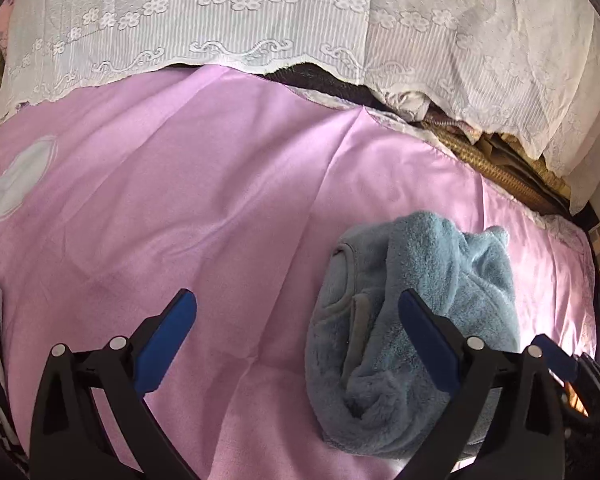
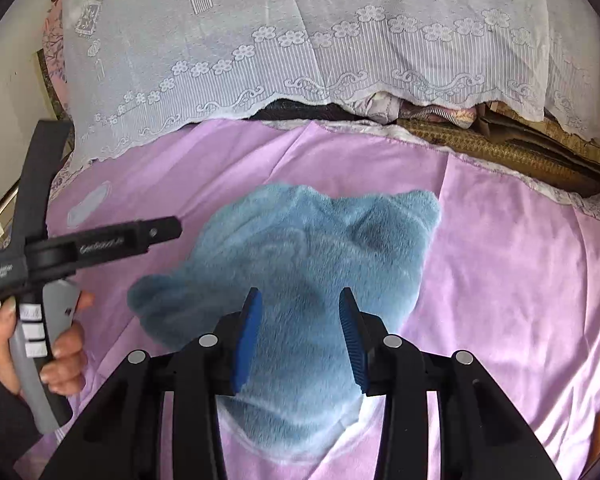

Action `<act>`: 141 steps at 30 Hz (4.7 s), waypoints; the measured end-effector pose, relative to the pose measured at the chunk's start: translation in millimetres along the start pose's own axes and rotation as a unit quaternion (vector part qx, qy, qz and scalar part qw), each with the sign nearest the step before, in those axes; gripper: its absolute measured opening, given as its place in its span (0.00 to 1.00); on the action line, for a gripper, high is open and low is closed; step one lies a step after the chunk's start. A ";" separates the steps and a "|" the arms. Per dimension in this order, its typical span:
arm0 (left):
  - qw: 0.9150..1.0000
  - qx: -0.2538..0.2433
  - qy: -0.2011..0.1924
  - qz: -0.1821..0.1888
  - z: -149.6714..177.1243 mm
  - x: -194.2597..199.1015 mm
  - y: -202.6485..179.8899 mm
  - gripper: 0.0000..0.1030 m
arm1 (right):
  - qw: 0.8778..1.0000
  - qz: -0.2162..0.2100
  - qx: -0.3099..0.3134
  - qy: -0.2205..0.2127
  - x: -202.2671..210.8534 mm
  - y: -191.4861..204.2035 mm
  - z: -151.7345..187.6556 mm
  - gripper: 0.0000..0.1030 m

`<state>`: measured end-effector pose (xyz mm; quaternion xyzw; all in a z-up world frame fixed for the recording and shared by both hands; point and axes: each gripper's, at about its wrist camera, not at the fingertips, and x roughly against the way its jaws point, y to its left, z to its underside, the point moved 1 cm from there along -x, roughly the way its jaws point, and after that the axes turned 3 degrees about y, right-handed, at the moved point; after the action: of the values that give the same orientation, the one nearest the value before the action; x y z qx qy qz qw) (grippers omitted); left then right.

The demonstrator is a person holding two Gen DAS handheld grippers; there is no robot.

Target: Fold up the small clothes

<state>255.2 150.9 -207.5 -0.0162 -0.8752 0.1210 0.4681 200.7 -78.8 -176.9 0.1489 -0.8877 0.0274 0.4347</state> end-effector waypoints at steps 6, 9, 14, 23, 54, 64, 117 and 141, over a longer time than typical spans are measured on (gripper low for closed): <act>0.998 -0.022 0.041 -0.035 42.0 -37.7 -7.8 0.96 | 0.999 -0.014 -0.015 0.046 -16.3 0.4 41.9 0.45; 0.999 -0.005 0.038 -0.025 50.8 -38.8 -0.9 0.96 | 0.999 -0.002 0.012 0.036 -15.8 6.2 49.4 0.46; 0.998 -0.028 0.027 -0.044 48.7 -41.0 -7.7 0.96 | 0.999 -0.001 0.004 0.033 -18.7 4.4 47.6 0.47; 0.998 -0.015 0.023 -0.053 43.0 -22.5 -8.9 0.96 | 0.999 -0.002 -0.006 0.041 -16.1 2.0 44.8 0.50; 0.999 -0.006 -0.006 -0.048 36.3 14.1 -7.5 0.96 | 0.999 -0.011 -0.038 -0.008 -36.0 1.3 -44.8 0.58; 0.999 -0.001 0.018 -0.051 54.2 -14.1 -4.0 0.96 | 1.000 -0.007 -0.025 0.014 -61.4 11.0 -51.4 0.58; 0.988 0.023 0.117 0.098 123.5 87.4 88.7 0.96 | 0.985 0.052 -0.155 0.050 60.4 62.1 115.0 0.64; 0.977 0.021 0.185 0.100 77.3 -28.5 0.0 0.96 | 0.984 0.006 -0.148 0.100 -20.8 -23.5 100.6 0.67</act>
<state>207.6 131.7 -271.9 -0.1160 -0.7648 0.1809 0.6074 142.8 -114.1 -257.5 0.0744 -0.8346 -0.0870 0.5388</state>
